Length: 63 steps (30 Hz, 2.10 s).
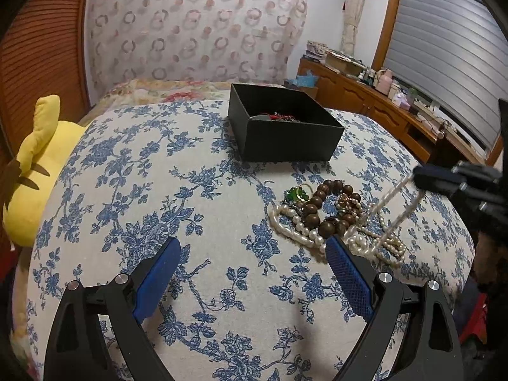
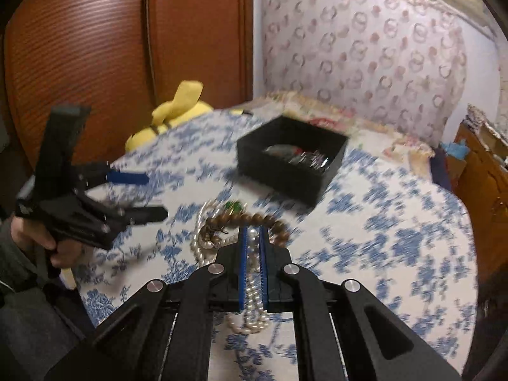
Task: Organize jewelry
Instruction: 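Grasp the pearl necklace with the right tool and lift it, then grasp the brown bead bracelet with the left tool and lift it, then carry the bead bracelet with the left tool while the right tool carries the pearl necklace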
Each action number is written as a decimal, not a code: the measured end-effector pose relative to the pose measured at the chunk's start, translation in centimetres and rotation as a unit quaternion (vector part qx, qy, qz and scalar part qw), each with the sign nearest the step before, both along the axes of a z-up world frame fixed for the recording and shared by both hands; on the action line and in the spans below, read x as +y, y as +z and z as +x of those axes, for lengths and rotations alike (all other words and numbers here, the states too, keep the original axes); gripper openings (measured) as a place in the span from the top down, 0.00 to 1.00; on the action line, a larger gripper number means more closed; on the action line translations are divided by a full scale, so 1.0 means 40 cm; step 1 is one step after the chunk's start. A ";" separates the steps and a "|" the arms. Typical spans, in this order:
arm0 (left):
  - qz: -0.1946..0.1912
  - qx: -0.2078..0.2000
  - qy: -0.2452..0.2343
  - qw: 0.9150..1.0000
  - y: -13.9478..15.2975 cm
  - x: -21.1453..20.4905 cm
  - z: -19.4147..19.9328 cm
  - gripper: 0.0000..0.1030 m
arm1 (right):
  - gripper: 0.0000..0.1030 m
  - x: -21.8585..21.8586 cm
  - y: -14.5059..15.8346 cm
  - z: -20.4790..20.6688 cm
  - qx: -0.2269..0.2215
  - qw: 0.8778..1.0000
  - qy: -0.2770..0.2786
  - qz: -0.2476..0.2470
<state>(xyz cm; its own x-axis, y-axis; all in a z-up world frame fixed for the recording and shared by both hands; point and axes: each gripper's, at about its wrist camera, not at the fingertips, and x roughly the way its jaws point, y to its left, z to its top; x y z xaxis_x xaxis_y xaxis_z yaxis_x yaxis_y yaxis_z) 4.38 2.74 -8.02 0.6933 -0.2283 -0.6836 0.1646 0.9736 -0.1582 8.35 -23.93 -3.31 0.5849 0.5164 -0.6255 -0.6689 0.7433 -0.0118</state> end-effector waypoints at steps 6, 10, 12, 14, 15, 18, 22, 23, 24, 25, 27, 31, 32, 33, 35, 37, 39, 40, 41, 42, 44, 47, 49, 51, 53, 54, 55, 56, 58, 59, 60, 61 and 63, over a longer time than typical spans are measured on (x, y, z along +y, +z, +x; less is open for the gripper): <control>0.004 -0.002 -0.006 1.000 0.007 -0.016 0.006 0.14 | 0.92 -0.052 0.080 -0.016 -0.041 0.999 -0.021 0.024; 0.010 -0.003 -0.011 1.000 0.011 -0.029 0.010 0.14 | 0.92 -0.090 0.126 -0.020 -0.067 0.996 -0.039 0.033; 0.014 -0.003 -0.015 1.000 0.014 -0.036 0.016 0.14 | 0.92 -0.106 0.144 -0.018 -0.076 0.995 -0.047 0.036; 0.012 -0.004 -0.020 1.000 0.017 -0.041 0.022 0.14 | 0.92 -0.123 0.161 -0.014 -0.087 0.994 -0.058 0.036; 0.010 -0.003 -0.023 1.000 0.018 -0.045 0.025 0.14 | 0.92 -0.133 0.169 -0.010 -0.089 0.993 -0.062 0.037; 0.001 -0.002 -0.040 0.999 0.021 -0.063 0.037 0.25 | 0.92 -0.147 0.171 0.001 -0.090 0.993 -0.071 0.036; -0.008 0.019 -0.067 0.998 0.009 -0.105 0.065 0.57 | 0.92 -0.157 0.149 0.021 -0.078 0.993 -0.080 0.030; -0.007 0.023 -0.071 0.997 0.005 -0.113 0.069 0.61 | 0.92 -0.158 0.144 0.025 -0.076 0.993 -0.081 0.029; -0.003 0.028 -0.075 0.997 0.001 -0.125 0.075 0.66 | 0.92 -0.160 0.140 0.029 -0.073 0.994 -0.082 0.028; -0.001 0.030 -0.078 0.996 -0.003 -0.132 0.078 0.66 | 0.92 -0.160 0.134 0.033 -0.070 0.994 -0.084 0.027; 0.005 0.036 -0.081 0.996 -0.010 -0.148 0.088 0.66 | 0.92 -0.155 0.125 0.036 -0.068 0.994 -0.085 0.024; 0.013 0.047 -0.078 0.996 -0.026 -0.157 0.104 0.66 | 0.92 -0.148 0.122 0.037 -0.067 0.994 -0.083 0.023; 0.015 0.049 -0.076 0.996 -0.030 -0.158 0.107 0.66 | 0.92 -0.147 0.122 0.039 -0.067 0.994 -0.082 0.022; 0.016 0.050 -0.075 0.996 -0.033 -0.159 0.109 0.68 | 0.92 -0.145 0.122 0.039 -0.068 0.994 -0.081 0.021; 0.016 0.052 -0.077 0.996 -0.039 -0.161 0.111 0.78 | 0.92 -0.141 0.125 0.038 -0.069 0.994 -0.078 0.019; 0.024 0.049 -0.074 0.996 -0.040 -0.164 0.108 0.88 | 0.92 -0.134 0.127 0.036 -0.070 0.995 -0.076 0.018; 0.025 0.049 -0.075 0.996 -0.040 -0.161 0.106 0.88 | 0.92 -0.130 0.131 0.035 -0.071 0.995 -0.073 0.017; 0.024 0.048 -0.075 0.996 -0.040 -0.160 0.105 0.88 | 0.92 -0.127 0.133 0.034 -0.072 0.995 -0.071 0.016; 0.025 0.047 -0.074 0.996 -0.038 -0.158 0.102 0.88 | 0.92 -0.124 0.136 0.033 -0.074 0.995 -0.070 0.016; 0.026 0.045 -0.074 0.996 -0.033 -0.157 0.100 0.88 | 0.92 -0.121 0.140 0.034 -0.075 0.995 -0.068 0.015; 0.019 0.033 -0.076 0.996 -0.015 -0.152 0.089 0.88 | 0.92 -0.117 0.151 0.033 -0.080 0.995 -0.066 0.016; 0.009 0.013 -0.078 0.997 0.023 -0.148 0.071 0.88 | 0.92 -0.114 0.169 0.032 -0.088 0.994 -0.064 0.020; 0.002 -0.006 -0.079 0.997 0.057 -0.146 0.059 0.88 | 0.92 -0.110 0.181 0.032 -0.093 0.993 -0.063 0.022; 0.000 -0.017 -0.080 0.997 0.079 -0.146 0.056 0.88 | 0.92 -0.107 0.195 0.032 -0.099 0.993 -0.062 0.024; -0.005 -0.028 -0.082 0.996 0.109 -0.144 0.056 0.88 | 0.92 -0.103 0.208 0.034 -0.104 0.992 -0.060 0.025; -0.007 -0.032 -0.084 0.996 0.122 -0.143 0.057 0.88 | 0.92 -0.100 0.215 0.034 -0.108 0.992 -0.059 0.026; -0.010 -0.038 -0.086 0.996 0.139 -0.142 0.058 0.88 | 0.92 -0.099 0.221 0.034 -0.110 0.992 -0.059 0.027; -0.012 -0.042 -0.087 0.995 0.152 -0.144 0.061 0.88 | 0.92 -0.098 0.225 0.035 -0.112 0.992 -0.058 0.028; -0.011 -0.053 -0.089 0.995 0.180 -0.147 0.067 0.88 | 0.92 -0.094 0.232 0.037 -0.115 0.991 -0.057 0.030; -0.009 -0.058 -0.089 0.994 0.187 -0.151 0.068 0.88 | 0.92 -0.094 0.235 0.038 -0.116 0.991 -0.057 0.031; -0.008 -0.062 -0.090 0.994 0.199 -0.152 0.070 0.88 | 0.92 -0.093 0.236 0.039 -0.116 0.991 -0.057 0.032; -0.008 -0.068 -0.090 0.994 0.214 -0.153 0.072 0.88 | 0.92 -0.092 0.238 0.041 -0.116 0.991 -0.056 0.034; -0.007 -0.076 -0.090 0.993 0.231 -0.152 0.075 0.88 | 0.92 -0.093 0.238 0.045 -0.116 0.991 -0.056 0.036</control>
